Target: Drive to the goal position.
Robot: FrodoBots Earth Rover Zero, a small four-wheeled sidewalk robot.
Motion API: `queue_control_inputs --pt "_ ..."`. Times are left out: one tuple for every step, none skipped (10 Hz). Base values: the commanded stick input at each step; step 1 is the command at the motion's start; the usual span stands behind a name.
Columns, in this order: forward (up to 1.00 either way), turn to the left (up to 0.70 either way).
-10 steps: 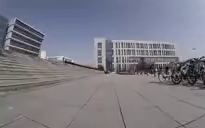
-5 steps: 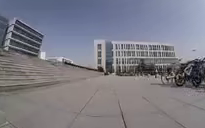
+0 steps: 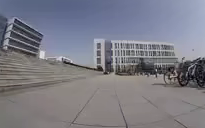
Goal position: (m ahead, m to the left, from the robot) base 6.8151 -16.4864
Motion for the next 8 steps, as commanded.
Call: queue_control_inputs --pt "0.5 0.0" --pt "0.5 0.0" --pt "0.5 0.0" --pt "0.5 0.0" --pt "0.5 0.0" --pt "0.5 -0.19" --pt "0.5 -0.4" --pt "0.5 -0.08"
